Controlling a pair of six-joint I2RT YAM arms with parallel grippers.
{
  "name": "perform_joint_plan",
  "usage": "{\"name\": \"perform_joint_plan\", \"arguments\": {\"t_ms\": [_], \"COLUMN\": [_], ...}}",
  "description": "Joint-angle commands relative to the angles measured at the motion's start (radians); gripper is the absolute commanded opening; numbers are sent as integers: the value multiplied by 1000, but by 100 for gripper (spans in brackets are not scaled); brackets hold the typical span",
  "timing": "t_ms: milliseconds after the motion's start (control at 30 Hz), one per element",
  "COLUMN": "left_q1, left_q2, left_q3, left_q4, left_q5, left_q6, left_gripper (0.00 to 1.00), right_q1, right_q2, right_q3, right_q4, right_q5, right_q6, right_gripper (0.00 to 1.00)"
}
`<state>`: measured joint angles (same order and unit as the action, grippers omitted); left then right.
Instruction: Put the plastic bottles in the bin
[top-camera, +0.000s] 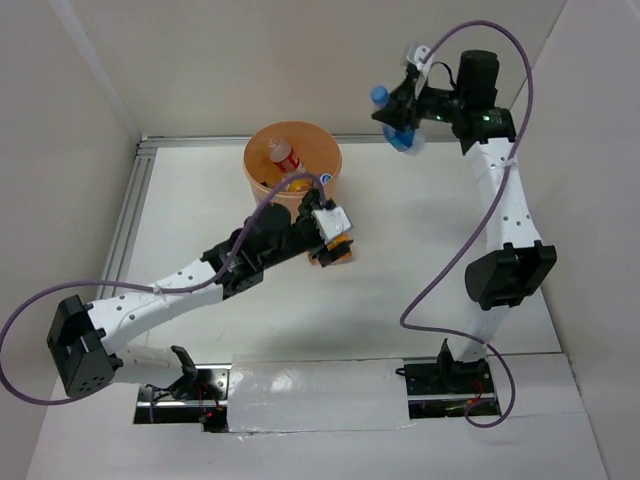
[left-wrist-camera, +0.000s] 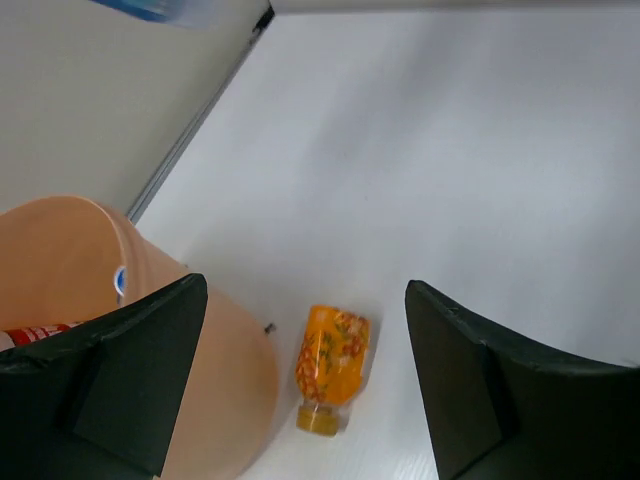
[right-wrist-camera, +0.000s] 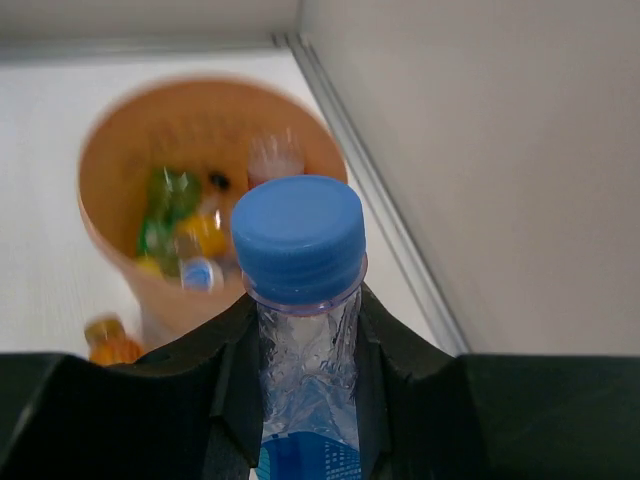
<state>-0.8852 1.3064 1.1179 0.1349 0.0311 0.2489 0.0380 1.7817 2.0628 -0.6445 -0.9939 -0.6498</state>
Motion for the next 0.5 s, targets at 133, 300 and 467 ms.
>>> {"name": "perform_joint_plan", "arguments": {"t_ms": [133, 300, 467], "left_q1": [-46, -55, -46], "left_q2": [5, 155, 295], "left_q3": [-256, -267, -208], "left_q4": [159, 291, 351], "left_q5": [-91, -175, -246], "left_q6": [219, 260, 251], "left_gripper": [94, 95, 96], "right_q1": [232, 373, 416], "right_q2": [248, 337, 377], "right_q3": [379, 418, 376], "right_q4": [442, 541, 500], "right_q5": [-80, -12, -12], "right_q6": [473, 588, 637], "right_gripper": [0, 0, 48]}}
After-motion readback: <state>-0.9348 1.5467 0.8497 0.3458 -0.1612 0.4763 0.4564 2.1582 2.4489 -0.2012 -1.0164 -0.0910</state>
